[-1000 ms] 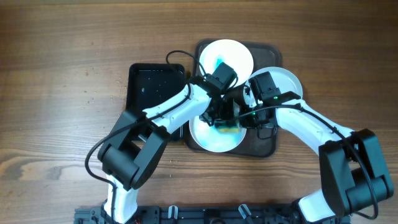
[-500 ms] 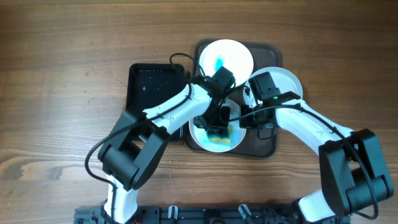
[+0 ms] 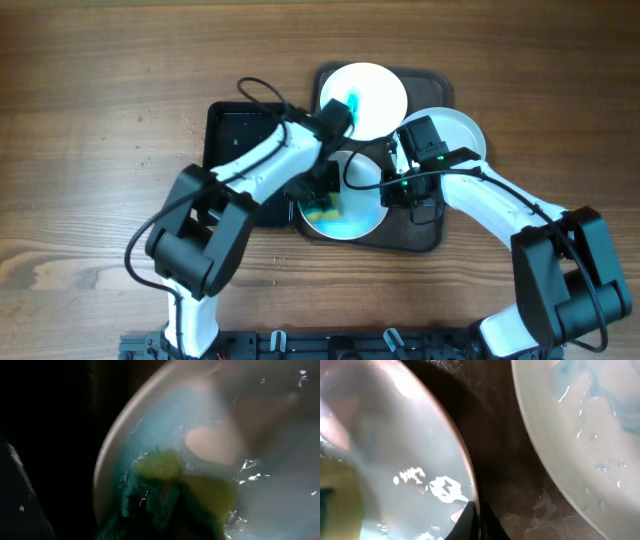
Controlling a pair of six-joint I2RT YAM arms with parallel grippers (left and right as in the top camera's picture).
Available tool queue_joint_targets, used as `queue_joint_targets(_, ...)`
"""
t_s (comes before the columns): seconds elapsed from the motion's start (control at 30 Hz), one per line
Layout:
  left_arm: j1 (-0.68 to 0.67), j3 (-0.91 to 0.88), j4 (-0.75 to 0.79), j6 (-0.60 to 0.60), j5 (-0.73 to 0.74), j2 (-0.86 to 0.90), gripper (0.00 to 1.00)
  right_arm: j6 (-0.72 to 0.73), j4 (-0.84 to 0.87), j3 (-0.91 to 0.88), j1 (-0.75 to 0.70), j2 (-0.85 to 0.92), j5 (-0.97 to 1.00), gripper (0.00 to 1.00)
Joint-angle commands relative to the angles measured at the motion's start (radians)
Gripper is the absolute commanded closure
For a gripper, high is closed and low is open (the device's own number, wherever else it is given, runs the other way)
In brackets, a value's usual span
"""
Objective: Clean dirty plates on tray and stack at the side
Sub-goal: 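Scrub the front white plate with the sponge in the left gripper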
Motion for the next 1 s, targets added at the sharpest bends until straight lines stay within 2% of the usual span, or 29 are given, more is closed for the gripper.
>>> queue_joint_targets(0.0, 0.068, -0.040, 0.120, -0.050, -0.072, 0.031, 0.96, 0.000, -0.013, -0.007, -0.016, 0.015, 0.092, 0.96)
queue_joint_targets(0.2, 0.067, -0.040, 0.339, -0.050, 0.119, 0.031, 0.94, -0.002, -0.013, -0.007, -0.016, 0.015, 0.092, 0.95)
queue_joint_targets(0.43, 0.055, -0.040, 0.515, -0.050, 0.121, 0.032, 0.96, -0.002, -0.013, -0.007, -0.016, 0.015, 0.092, 0.96)
queue_joint_targets(0.6, -0.003, -0.040, 0.635, -0.050, 0.121, 0.032, 0.96, -0.002, -0.013, -0.007, -0.016, 0.015, 0.093, 0.96)
queue_joint_targets(0.7, -0.042, -0.040, 0.633, -0.051, 0.121, 0.034, 0.96, -0.002, -0.013, -0.007, -0.016, 0.015, 0.093, 0.96)
queue_joint_targets(0.8, -0.075, -0.040, 0.565, -0.050, 0.148, 0.034, 0.96, -0.002, -0.015, -0.007, -0.016, 0.015, 0.093, 0.95)
queue_joint_targets(0.97, -0.076, -0.040, 0.315, -0.041, 0.153, 0.034, 0.96, -0.002, -0.018, -0.007, -0.016, 0.015, 0.092, 0.96)
